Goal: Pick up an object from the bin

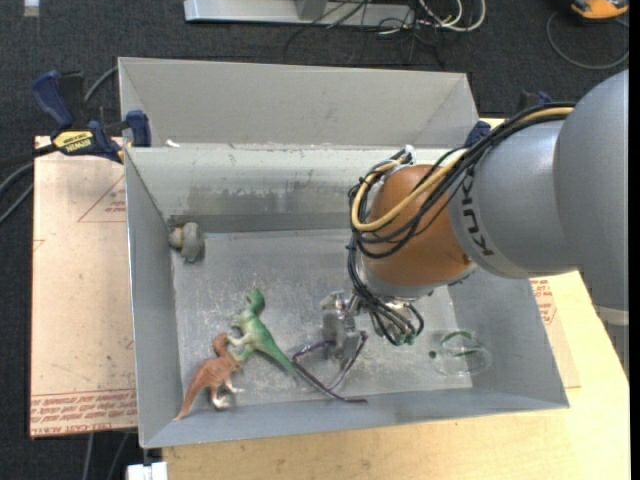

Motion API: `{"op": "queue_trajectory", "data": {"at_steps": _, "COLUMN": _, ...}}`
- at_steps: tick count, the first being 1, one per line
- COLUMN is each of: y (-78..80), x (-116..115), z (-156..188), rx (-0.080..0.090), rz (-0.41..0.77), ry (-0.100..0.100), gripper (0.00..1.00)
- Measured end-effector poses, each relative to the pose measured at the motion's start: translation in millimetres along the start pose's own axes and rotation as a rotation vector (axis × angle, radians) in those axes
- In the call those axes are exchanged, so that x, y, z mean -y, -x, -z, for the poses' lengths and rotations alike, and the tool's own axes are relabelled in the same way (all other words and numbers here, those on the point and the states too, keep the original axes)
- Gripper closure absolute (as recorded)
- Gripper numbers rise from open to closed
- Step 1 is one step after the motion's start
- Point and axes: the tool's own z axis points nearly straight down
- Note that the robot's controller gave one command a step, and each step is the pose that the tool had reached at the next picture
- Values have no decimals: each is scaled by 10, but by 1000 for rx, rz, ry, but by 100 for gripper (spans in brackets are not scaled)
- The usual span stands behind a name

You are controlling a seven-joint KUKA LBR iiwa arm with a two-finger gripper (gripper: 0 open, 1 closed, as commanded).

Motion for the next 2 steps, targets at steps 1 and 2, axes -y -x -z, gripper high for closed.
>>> {"op": "queue_trajectory", "data": {"at_steps": 1, "y": 0, "x": 1, "z": 0, "rx": 0, "rz": 0, "ry": 0, "gripper": 100}}
{"op": "queue_trajectory", "data": {"at_steps": 2, "y": -204, "x": 168, "z": 762, "rx": 8, "rz": 20, "ry": -1, "gripper": 100}}
